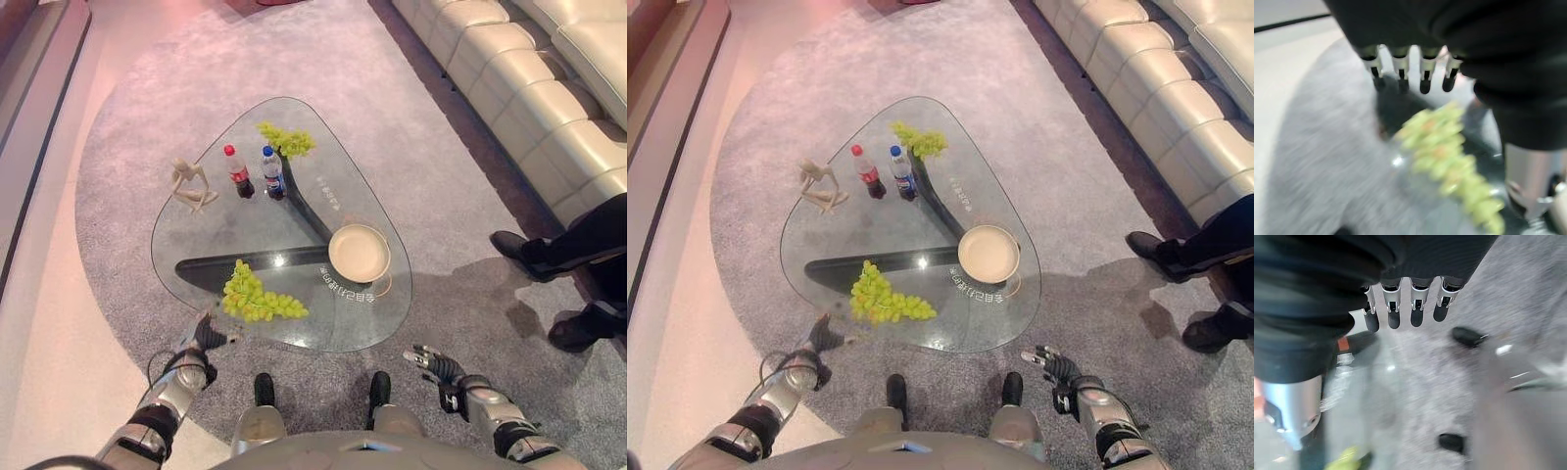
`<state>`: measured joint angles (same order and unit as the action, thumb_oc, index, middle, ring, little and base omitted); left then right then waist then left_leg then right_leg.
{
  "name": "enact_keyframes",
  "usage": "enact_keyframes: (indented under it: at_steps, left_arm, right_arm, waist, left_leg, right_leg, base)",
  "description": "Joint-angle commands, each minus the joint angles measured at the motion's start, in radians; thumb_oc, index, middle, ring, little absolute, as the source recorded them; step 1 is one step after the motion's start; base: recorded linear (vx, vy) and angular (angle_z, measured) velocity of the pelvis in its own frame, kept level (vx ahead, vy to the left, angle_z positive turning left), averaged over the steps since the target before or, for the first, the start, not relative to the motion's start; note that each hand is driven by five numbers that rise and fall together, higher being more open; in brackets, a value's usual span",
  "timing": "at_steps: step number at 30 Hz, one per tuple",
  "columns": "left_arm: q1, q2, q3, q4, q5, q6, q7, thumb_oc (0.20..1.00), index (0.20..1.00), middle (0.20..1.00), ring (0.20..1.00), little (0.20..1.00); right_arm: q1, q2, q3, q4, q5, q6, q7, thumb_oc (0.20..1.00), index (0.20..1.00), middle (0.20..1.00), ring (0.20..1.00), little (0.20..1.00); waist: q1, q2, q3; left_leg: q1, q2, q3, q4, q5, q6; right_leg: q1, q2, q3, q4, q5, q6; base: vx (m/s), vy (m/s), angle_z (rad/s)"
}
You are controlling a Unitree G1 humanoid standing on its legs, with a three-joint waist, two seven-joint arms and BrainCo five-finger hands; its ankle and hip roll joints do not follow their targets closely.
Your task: Pick up fruits into the plate
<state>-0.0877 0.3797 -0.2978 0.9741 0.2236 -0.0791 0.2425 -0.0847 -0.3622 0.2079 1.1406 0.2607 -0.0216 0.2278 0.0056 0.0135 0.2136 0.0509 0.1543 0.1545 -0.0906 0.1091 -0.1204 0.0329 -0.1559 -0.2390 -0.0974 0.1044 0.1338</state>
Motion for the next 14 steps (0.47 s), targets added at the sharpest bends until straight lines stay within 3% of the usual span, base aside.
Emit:
enact_keyframes:
  at_steps: [1, 5, 8, 14]
  left_arm:
    - [-0.021, -0.013, 0.053, 0.164, -0.061, 0.024, -0.068, 1.0, 1.0, 1.0, 1.0, 1.0]
    - [0.018, -0.043, 0.104, 0.297, -0.063, 0.128, -0.174, 1.0, 1.0, 1.0, 1.0, 1.0]
    - [0.034, -0.056, 0.136, 0.348, -0.031, 0.214, -0.217, 1.0, 1.0, 1.0, 1.0, 1.0]
    - [0.037, -0.062, 0.153, 0.367, -0.022, 0.252, -0.231, 1.0, 1.0, 1.0, 1.0, 1.0]
  right_arm:
    - [-0.009, 0.026, -0.031, 0.076, -0.063, 0.075, -0.024, 1.0, 1.0, 1.0, 1.0, 1.0]
    - [0.004, 0.037, -0.076, 0.167, -0.16, 0.19, -0.093, 1.0, 1.0, 1.0, 1.0, 1.0]
    - [0.006, 0.044, -0.094, 0.209, -0.233, 0.237, -0.134, 1.0, 1.0, 1.0, 1.0, 1.0]
    - [0.002, 0.057, -0.098, 0.219, -0.264, 0.276, -0.143, 1.0, 1.0, 1.0, 1.0, 1.0]
  waist:
    - [0.027, -0.03, -0.028]
    - [0.029, -0.034, -0.053]
    - [0.031, -0.038, -0.068]
    - [0.029, -0.04, -0.084]
  left_leg:
    - [0.016, -0.036, -0.008, 0.011, -0.097, 0.026]
    - [0.038, -0.031, -0.007, 0.011, -0.104, 0.026]
    - [0.056, -0.027, -0.004, 0.013, -0.111, 0.028]
    - [0.078, -0.022, -0.001, 0.019, -0.12, 0.031]
  right_leg:
    - [0.074, -0.027, -0.061, 0.038, -0.098, 0.018]
    - [0.093, -0.028, -0.059, 0.035, -0.099, 0.021]
    - [0.108, -0.028, -0.055, 0.031, -0.1, 0.023]
    - [0.121, -0.029, -0.037, 0.032, -0.1, 0.025]
  base:
    - [0.07, -0.007, 0.01]
    - [0.06, -0.009, 0.0]
    - [0.06, -0.008, -0.01]
    - [0.04, -0.01, -0.01]
